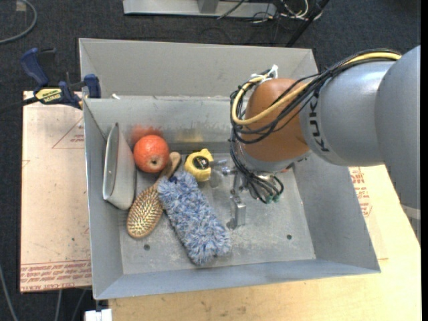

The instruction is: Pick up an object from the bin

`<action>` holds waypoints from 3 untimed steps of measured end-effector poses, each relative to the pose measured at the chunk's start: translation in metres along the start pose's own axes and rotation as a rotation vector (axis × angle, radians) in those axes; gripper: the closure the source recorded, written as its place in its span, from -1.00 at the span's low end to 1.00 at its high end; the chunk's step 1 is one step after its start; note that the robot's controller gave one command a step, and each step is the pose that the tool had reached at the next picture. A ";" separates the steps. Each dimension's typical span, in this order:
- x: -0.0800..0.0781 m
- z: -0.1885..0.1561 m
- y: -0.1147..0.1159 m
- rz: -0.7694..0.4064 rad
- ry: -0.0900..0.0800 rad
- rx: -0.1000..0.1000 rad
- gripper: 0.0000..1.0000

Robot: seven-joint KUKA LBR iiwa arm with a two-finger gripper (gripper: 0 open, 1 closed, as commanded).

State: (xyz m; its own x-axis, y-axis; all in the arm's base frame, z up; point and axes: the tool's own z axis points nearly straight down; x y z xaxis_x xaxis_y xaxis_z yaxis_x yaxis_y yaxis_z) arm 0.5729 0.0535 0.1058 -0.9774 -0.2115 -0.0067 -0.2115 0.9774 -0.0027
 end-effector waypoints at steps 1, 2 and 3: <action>-0.013 -0.053 -0.013 -0.089 -0.006 0.000 -1.00; -0.026 -0.070 0.021 -0.083 -0.014 0.003 -1.00; -0.032 -0.061 0.040 -0.084 -0.012 0.000 -1.00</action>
Offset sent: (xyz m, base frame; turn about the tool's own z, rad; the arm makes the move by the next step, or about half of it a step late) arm 0.0182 0.0626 0.0583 -0.0593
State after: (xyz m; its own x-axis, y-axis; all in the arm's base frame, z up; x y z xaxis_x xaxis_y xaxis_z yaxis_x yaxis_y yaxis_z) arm 0.5950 0.0998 0.1672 -0.9561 -0.2925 -0.0184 -0.2925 0.9563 -0.0034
